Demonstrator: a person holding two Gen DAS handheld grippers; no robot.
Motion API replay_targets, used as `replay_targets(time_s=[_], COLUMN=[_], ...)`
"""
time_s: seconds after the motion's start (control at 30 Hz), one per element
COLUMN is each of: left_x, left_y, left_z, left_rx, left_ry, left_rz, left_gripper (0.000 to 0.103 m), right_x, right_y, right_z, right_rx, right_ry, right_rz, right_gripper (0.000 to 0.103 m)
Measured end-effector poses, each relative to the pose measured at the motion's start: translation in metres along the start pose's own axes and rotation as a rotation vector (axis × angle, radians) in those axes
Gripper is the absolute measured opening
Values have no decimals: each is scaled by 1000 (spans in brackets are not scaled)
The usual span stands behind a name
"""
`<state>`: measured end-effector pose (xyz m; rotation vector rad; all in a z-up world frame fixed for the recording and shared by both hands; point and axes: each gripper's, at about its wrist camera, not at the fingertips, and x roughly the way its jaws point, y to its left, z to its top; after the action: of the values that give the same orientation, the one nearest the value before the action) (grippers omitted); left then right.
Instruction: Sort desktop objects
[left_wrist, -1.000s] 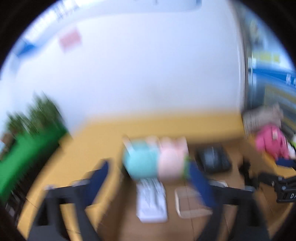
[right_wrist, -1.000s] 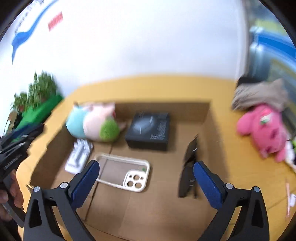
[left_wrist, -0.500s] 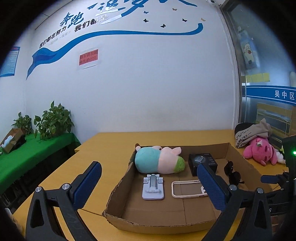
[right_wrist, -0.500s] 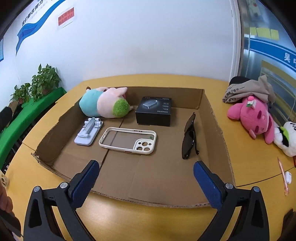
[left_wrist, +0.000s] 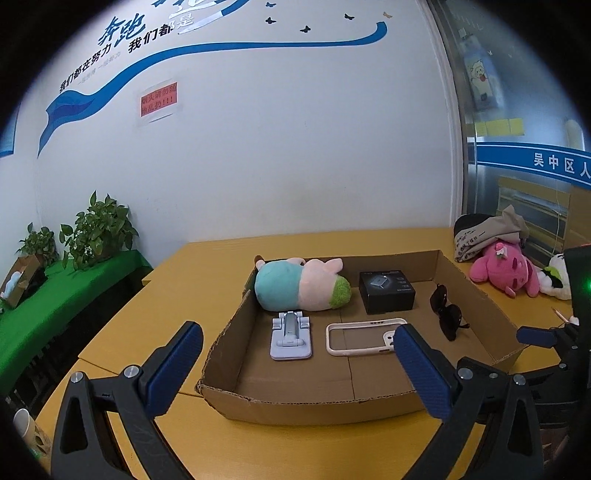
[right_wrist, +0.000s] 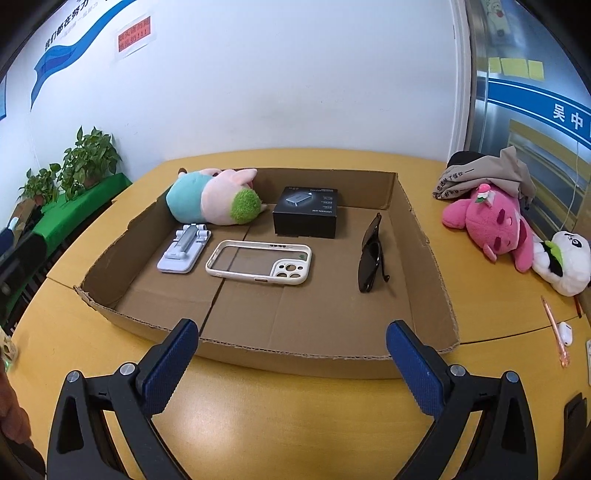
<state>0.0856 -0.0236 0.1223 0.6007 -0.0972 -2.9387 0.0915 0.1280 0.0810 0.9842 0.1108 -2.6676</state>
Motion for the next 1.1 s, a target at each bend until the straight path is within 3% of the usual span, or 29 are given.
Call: replay_targets(time_s=[0.2,0.37,0.67,1.1], left_x=[3,6,7,13], left_y=[7,4,-6,-3], left_z=[-2,-9,-13,-17], left_rx=[-53,-28,-3,-48], left_ry=[29,55,76,106], left_rz=[29,58,18,-16], left_gripper=[103,103,103,103], right_x=[-6,-6,-5,-6], right_y=[-2,-3,0,-7], right_z=[-2,-7,-8,-8], right_rx=[0,-3,-26,-15], right_ry=[1,10,5,-6], right_rz=[-7,-6,-7,-16], right_gripper=[103,103,103,103])
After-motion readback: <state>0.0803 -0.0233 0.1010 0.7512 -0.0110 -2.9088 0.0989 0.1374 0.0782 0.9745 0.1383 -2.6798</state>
